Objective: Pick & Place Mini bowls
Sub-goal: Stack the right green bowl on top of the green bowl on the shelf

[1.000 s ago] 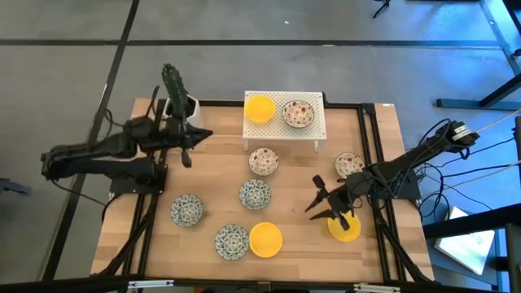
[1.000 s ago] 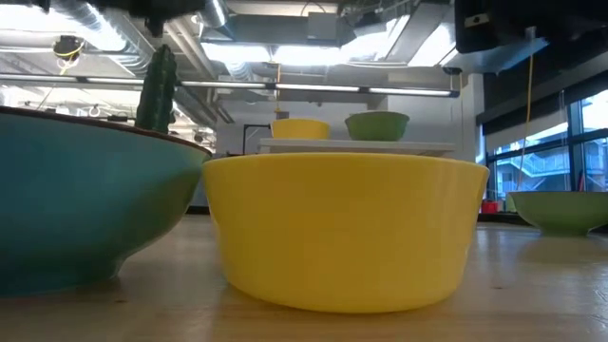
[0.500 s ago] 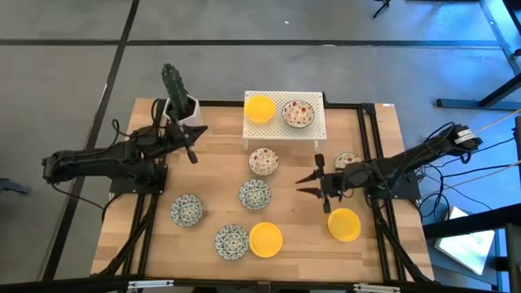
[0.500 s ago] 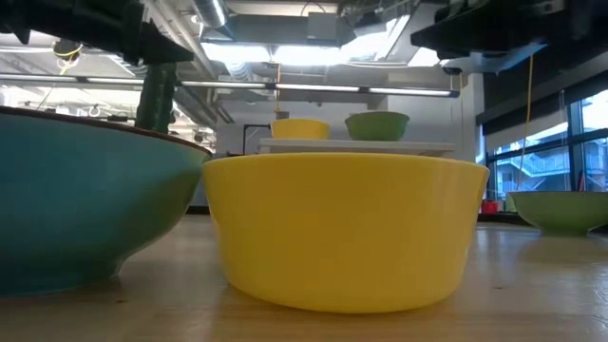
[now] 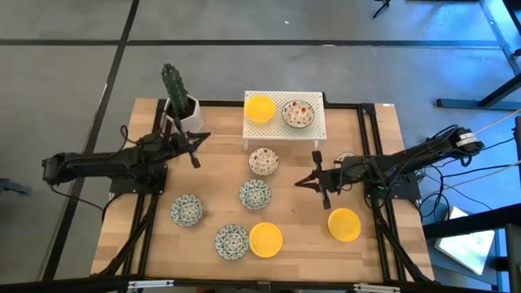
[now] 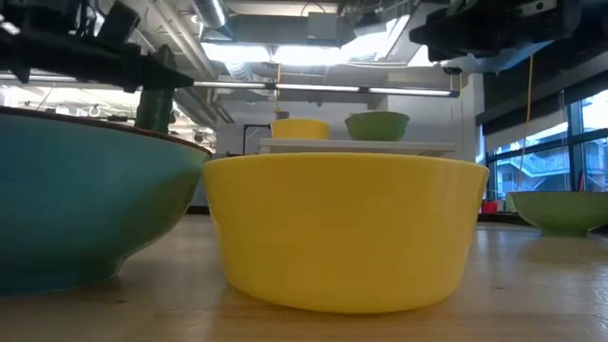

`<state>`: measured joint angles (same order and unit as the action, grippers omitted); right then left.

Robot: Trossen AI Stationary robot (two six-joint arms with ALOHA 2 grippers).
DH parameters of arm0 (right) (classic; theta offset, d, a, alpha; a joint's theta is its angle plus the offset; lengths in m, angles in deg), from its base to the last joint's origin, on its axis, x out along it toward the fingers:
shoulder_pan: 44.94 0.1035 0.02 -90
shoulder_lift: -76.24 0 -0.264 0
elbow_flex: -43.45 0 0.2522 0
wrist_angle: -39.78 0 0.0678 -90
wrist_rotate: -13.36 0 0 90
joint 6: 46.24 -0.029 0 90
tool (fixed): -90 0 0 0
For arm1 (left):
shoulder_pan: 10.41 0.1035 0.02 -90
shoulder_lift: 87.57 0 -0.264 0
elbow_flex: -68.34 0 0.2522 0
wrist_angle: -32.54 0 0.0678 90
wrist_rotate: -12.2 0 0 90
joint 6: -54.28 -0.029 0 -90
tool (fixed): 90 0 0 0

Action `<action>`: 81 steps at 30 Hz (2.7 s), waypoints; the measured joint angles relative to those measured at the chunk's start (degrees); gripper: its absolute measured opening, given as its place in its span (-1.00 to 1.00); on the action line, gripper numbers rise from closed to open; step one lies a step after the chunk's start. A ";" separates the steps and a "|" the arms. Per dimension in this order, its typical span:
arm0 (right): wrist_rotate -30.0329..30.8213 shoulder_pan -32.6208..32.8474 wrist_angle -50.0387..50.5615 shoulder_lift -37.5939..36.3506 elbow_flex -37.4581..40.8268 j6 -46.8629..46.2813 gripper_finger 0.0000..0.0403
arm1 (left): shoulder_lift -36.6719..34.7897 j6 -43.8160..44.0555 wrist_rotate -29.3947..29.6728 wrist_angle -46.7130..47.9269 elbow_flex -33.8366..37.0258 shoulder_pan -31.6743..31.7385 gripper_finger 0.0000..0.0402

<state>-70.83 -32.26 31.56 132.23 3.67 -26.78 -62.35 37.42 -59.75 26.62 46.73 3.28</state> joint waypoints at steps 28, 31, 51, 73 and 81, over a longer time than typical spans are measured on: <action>2.51 -6.20 -11.16 0.90 -0.02 -0.35 -0.98 | -2.61 -3.86 -8.17 -13.89 2.76 11.98 -0.98; 5.48 -6.20 -12.00 0.90 -0.02 -0.83 -0.96 | -2.56 -3.60 -8.24 -10.89 2.76 11.96 -0.96; 7.87 -2.99 103.76 17.35 -54.94 -56.59 -0.96 | -2.58 -3.57 -8.50 -10.03 2.76 11.96 -0.98; 6.31 -1.04 95.40 17.77 -28.48 -69.69 0.40 | -2.56 -3.18 -9.19 -10.08 2.76 11.85 -0.98; 5.06 -2.14 93.87 17.75 -25.74 -76.94 0.42 | -2.56 -1.69 -9.22 -10.08 2.76 11.85 -0.98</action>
<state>-65.77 -34.40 125.43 149.98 -22.07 -103.72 -64.91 35.72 -68.97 16.54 49.49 15.13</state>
